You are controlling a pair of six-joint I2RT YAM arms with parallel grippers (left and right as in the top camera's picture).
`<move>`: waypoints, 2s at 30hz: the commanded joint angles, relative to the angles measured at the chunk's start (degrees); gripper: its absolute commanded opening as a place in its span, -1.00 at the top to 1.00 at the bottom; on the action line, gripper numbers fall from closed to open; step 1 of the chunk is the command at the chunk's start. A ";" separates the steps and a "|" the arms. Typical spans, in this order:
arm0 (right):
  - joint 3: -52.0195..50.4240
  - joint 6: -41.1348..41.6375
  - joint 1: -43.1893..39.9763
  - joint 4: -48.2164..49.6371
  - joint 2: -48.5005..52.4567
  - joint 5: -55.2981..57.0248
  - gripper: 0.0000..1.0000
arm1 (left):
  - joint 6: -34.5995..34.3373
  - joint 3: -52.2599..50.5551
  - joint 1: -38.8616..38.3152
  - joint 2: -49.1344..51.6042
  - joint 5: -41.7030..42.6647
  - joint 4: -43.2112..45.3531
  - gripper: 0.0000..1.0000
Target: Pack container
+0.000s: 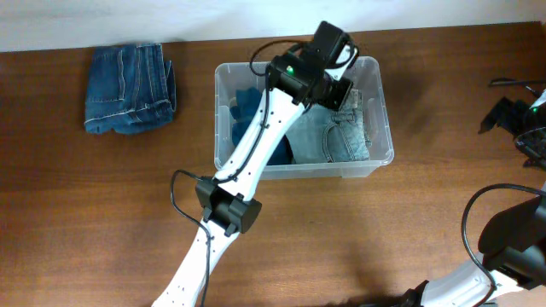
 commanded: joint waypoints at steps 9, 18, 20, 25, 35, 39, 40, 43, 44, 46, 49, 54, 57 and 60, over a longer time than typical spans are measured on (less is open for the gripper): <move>-0.04 -0.42 0.00 0.15 -0.24 0.28 -0.97 | 0.48 -8.17 0.22 1.92 -4.63 5.18 0.95; -0.04 -0.42 0.00 0.15 -0.24 0.28 -0.97 | 0.48 -8.87 0.96 4.46 -4.63 6.47 0.92; -0.04 -0.42 0.00 0.15 -0.24 0.28 -0.97 | 0.48 -9.03 0.96 5.29 -4.63 5.73 0.92; -0.04 -0.42 0.00 0.15 -0.24 0.28 -0.97 | 0.50 -9.01 0.96 5.46 -4.63 4.90 0.74; -0.04 -0.42 0.00 0.15 -0.24 0.28 -0.97 | 7.39 -8.46 1.81 -9.25 -8.09 2.27 0.40; -0.04 -0.42 0.00 0.15 -0.24 0.28 -0.97 | 7.58 -8.46 3.61 -16.48 -18.01 1.01 -0.04; -0.04 -0.42 0.00 0.15 -0.24 0.28 -0.97 | 7.58 -8.46 4.28 -17.81 -21.00 0.48 -0.06; -0.04 -0.42 0.00 0.15 -0.24 0.28 -0.97 | 7.56 -8.46 7.58 -21.07 -29.86 -1.62 -0.63; -0.04 -0.42 0.00 0.15 -0.24 0.28 -0.97 | 7.56 -8.46 9.49 -21.90 -32.89 -2.51 -0.64; -0.04 -0.42 0.00 0.15 -0.24 0.28 -0.97 | 7.52 -8.46 14.71 -22.73 -36.33 -3.91 -0.98; -0.04 -0.42 0.00 0.15 -0.24 0.28 -0.97 | 4.98 -8.61 23.06 -22.69 -36.70 -4.28 -0.98; -0.04 -0.42 0.00 0.15 -0.24 0.28 -0.97 | 2.36 -10.12 37.75 -22.49 -24.22 -2.69 -0.61; -0.04 -0.42 0.00 0.15 -0.24 0.28 -0.97 | 2.36 -13.09 43.15 -22.49 -16.65 0.74 0.84; -0.04 -0.42 0.00 0.15 -0.24 0.28 -0.97 | 2.34 -18.91 47.34 -22.47 -13.05 7.93 0.99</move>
